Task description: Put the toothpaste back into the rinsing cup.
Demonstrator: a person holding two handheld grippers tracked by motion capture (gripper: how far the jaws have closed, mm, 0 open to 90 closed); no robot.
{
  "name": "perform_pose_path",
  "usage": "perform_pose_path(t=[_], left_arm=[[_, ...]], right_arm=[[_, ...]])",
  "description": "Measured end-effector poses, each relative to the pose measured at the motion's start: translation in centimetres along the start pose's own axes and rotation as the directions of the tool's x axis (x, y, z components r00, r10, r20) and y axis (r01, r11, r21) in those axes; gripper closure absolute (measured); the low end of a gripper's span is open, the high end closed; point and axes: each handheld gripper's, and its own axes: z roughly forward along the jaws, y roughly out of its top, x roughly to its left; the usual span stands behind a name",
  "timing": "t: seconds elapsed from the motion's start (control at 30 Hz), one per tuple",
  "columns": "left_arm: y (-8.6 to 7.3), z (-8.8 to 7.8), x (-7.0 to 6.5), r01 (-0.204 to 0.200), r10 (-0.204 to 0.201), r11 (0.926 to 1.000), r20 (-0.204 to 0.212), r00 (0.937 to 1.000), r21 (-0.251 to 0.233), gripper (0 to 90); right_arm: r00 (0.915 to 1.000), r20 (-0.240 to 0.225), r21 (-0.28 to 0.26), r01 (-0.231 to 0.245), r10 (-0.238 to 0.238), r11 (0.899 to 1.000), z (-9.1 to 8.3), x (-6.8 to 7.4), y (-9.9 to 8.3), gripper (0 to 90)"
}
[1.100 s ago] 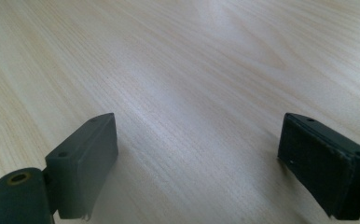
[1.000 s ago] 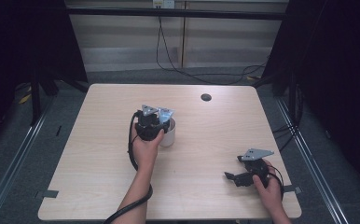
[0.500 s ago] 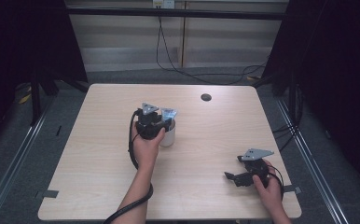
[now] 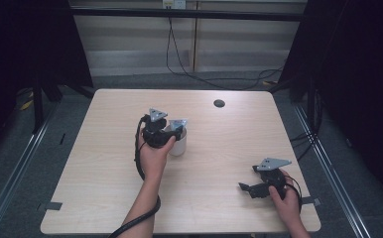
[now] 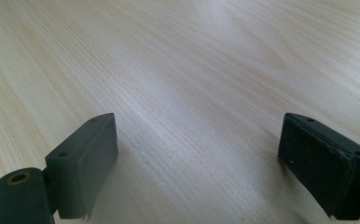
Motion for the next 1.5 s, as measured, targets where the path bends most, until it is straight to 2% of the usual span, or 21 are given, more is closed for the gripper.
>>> perform_pose_path(t=[0.23,0.5,0.87,1.17,1.5], left_arm=[[0.1,-0.1,0.1,-0.013,0.013,0.9999,0.009,0.9999,0.002,23.3],[-0.2,-0.4,0.5,-0.003,0.003,1.0,0.02,0.9998,0.007,16.9],[-0.6,-0.9,0.9,-0.002,0.001,0.9995,0.029,0.9996,0.032,15.4],[-0.7,-1.6,1.0,-0.009,0.007,0.9994,0.038,0.9993,0.034,15.3],[-1.0,-2.4,1.6,0.014,-0.016,0.9993,0.066,0.9977,0.036,14.7]], right_arm=[[1.0,0.0,0.0,0.0,0.0,1.0,0.0,0.0,0.0,11.4],[1.0,0.0,0.0,0.0,0.0,1.0,0.0,0.0,0.0,11.4],[1.0,0.0,0.0,0.0,0.0,1.0,0.0,0.0,0.0,11.4],[1.0,0.0,0.0,0.0,0.0,1.0,0.0,0.0,0.0,11.4],[1.0,0.0,0.0,0.0,0.0,1.0,0.0,0.0,0.0,11.4]])
